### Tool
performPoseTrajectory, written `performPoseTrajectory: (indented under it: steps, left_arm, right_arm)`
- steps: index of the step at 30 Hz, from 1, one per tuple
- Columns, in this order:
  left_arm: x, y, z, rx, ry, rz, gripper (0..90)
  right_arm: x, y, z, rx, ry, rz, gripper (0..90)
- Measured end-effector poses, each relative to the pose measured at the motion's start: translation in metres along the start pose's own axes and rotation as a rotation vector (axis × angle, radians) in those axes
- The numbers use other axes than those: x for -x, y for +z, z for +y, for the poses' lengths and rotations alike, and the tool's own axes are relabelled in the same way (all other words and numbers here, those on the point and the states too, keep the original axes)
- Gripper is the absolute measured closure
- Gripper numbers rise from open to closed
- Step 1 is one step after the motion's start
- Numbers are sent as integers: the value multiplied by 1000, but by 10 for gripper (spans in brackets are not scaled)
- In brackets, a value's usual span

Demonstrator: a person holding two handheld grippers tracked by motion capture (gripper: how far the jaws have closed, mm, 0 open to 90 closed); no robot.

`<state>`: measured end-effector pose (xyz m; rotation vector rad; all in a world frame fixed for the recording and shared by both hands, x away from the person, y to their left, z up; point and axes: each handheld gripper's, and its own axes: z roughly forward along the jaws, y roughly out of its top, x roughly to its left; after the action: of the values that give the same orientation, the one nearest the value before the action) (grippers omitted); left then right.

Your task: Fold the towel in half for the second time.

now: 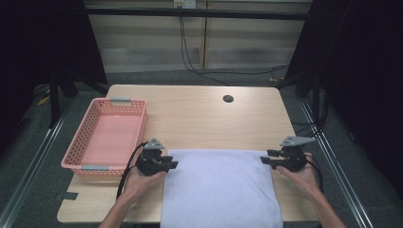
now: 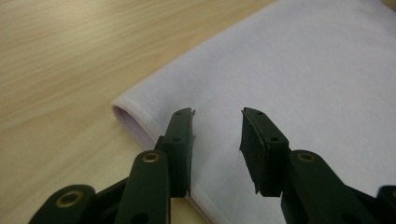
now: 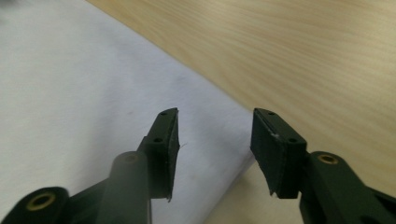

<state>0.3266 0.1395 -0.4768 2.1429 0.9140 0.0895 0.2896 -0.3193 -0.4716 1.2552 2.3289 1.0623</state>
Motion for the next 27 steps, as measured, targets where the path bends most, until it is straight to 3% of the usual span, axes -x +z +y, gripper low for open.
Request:
performPoseTrajectory:
  steps: [1,4,7,11,13,15,16,21,22,24,27]
  left_arm:
    - [1,1,2,3,3,0,628]
    - [2,5,6,4,56,-1,613]
    - [-5,7,7,6,31,2,602]
    - [-14,9,6,14,27,-1,572]
    - [-13,12,7,1,29,45,547]
    - [-12,13,8,11,32,20,499]
    - [-12,12,8,15,42,23,490]
    - [-23,18,6,12,10,35,441]
    - [-25,19,6,16,-10,36,431]
    - [-26,22,6,15,4,58,413]
    - [-28,27,5,-14,6,57,389]
  right_arm:
    - [5,7,5,-23,-12,-34,489]
    - [15,22,9,-37,-6,-32,487]
    - [23,33,7,-79,-6,-26,476]
    - [23,35,6,-69,0,2,504]
    - [21,39,5,-82,-11,13,529]
    - [17,41,3,-90,-17,-3,539]
    - [18,41,3,-88,-19,3,552]
    - [18,39,1,-79,-2,43,787]
    - [19,38,1,-78,0,56,803]
    - [20,37,0,-80,4,50,816]
    - [21,37,0,-77,7,54,819]
